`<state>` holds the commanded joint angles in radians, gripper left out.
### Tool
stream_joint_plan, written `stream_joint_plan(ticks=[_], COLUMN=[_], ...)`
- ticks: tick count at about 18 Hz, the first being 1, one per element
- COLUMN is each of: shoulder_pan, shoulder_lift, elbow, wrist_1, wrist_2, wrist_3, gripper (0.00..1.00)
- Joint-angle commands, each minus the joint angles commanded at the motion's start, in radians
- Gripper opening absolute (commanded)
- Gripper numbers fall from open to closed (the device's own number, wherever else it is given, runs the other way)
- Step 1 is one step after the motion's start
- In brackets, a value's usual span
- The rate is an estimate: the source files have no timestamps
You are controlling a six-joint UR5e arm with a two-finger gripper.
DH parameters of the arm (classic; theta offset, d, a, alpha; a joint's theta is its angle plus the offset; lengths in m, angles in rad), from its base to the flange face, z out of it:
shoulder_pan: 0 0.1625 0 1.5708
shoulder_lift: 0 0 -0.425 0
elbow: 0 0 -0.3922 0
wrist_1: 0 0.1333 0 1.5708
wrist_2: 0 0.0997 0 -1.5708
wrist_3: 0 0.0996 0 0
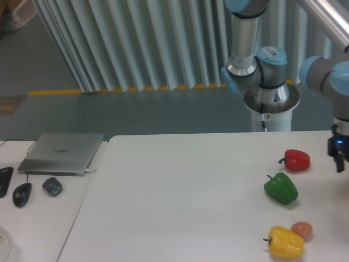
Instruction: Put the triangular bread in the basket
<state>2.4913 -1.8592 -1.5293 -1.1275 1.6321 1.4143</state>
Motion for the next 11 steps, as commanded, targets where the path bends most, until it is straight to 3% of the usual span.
stream_joint_plan(ticks=[4,11], shoulder_pan=[-0.035,-0.040], shoulder_lift=[0.023,0.067], elbow=[-0.008,-0.003], wrist_1=[-0.044,-0.245], wrist_2=[0.000,-0.006], wrist_3=[0.000,0.012], gripper=[1.00,1.00])
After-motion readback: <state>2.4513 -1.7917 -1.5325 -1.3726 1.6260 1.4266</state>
